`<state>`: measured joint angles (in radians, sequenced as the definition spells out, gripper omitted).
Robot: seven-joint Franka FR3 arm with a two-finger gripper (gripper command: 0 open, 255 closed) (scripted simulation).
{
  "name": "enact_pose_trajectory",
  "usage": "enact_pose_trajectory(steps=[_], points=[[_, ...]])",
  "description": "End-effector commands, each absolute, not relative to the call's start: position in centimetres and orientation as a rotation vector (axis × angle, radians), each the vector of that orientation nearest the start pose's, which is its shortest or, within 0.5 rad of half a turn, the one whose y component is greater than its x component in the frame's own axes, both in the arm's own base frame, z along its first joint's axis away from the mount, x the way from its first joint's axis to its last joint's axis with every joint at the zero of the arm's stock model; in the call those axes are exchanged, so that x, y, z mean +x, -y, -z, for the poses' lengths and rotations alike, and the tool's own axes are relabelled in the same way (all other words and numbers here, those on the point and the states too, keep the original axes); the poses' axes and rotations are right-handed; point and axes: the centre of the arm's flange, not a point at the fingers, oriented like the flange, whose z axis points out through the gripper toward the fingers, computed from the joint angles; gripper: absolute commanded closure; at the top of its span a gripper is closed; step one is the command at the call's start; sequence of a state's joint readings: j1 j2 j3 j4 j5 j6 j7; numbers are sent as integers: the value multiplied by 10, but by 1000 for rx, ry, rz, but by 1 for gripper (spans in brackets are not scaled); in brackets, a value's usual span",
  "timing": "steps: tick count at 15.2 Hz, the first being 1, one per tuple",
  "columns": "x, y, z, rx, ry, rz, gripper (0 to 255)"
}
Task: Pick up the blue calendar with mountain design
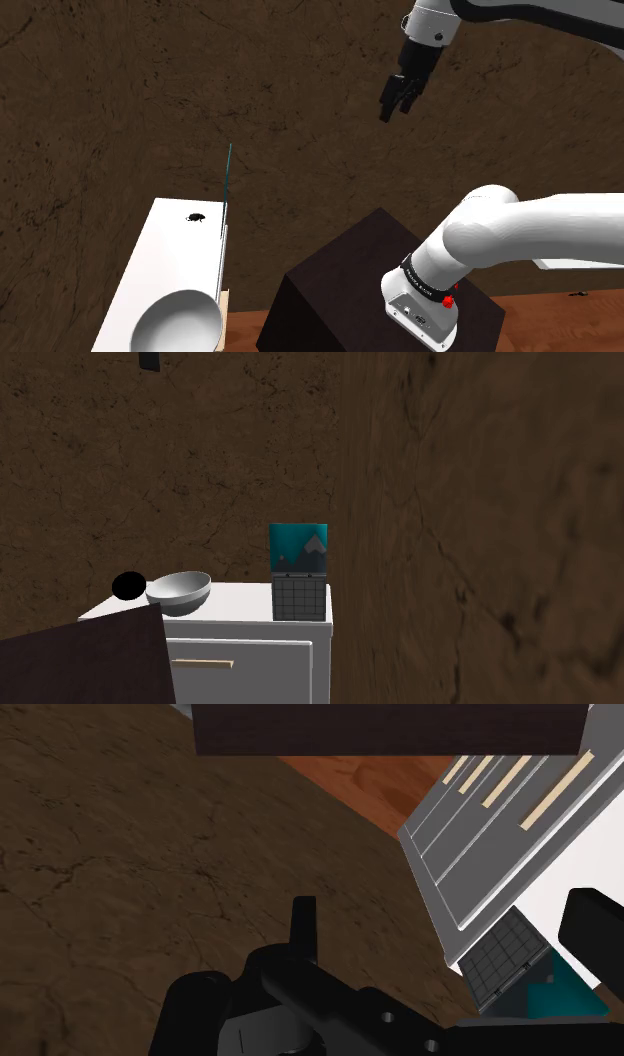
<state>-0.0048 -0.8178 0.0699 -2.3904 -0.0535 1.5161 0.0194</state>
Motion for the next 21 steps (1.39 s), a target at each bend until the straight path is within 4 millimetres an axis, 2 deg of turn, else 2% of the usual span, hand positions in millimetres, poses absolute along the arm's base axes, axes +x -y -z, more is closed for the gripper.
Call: enact_pose_trajectory(steps=[1, 11, 21], points=[[292, -19, -579, -3246, 34, -89, 0], [373, -77, -503, -3233, -112, 2, 0], [463, -128, -432, -3211, -257, 92, 0]])
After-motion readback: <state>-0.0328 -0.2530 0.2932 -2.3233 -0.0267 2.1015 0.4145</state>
